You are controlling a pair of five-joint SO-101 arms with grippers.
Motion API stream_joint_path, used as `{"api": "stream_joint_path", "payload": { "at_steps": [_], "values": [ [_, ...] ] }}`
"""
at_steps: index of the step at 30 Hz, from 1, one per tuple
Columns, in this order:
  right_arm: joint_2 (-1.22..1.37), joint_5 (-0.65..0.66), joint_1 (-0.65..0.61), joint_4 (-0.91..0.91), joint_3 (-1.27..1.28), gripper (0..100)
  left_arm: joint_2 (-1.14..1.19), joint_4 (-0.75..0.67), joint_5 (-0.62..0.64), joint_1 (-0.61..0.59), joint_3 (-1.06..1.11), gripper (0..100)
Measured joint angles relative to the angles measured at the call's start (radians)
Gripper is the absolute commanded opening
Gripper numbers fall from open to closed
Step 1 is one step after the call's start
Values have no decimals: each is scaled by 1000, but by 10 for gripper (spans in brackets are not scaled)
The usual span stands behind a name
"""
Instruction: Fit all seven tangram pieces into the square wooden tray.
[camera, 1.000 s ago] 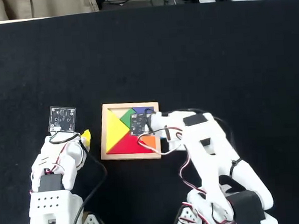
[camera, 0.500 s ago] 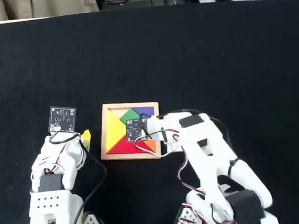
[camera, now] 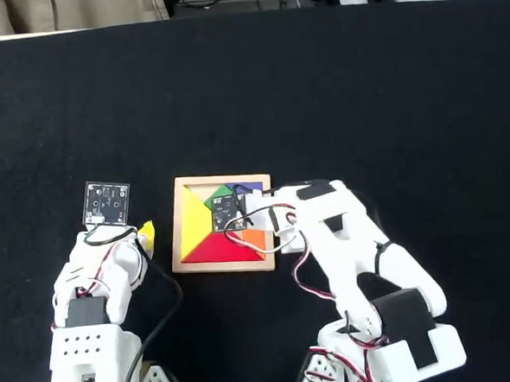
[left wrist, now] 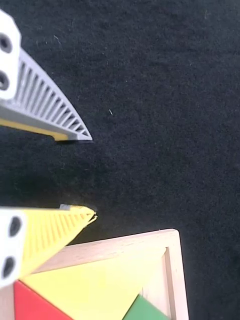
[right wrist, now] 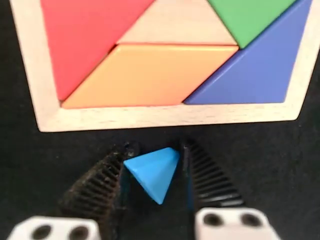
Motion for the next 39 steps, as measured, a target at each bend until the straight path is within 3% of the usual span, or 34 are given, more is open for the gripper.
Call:
{"api": "stream_joint_path", "payload": {
  "at_steps": [2, 12, 23, 31, 39],
  "values": [
    [0, 0, 2, 0, -2, 11, 0, 0, 0, 0, 0, 213],
    [0, 0, 28, -8, -32, 11, 0, 0, 0, 0, 0, 213],
    [-20, 0, 37, 338, -261, 11, 0, 0, 0, 0, 0, 212],
    [35, 0, -166, 592, -572, 11, 0, 0, 0, 0, 0, 212],
    [420, -123, -342, 661, -858, 11, 0, 0, 0, 0, 0, 212]
  ]
}}
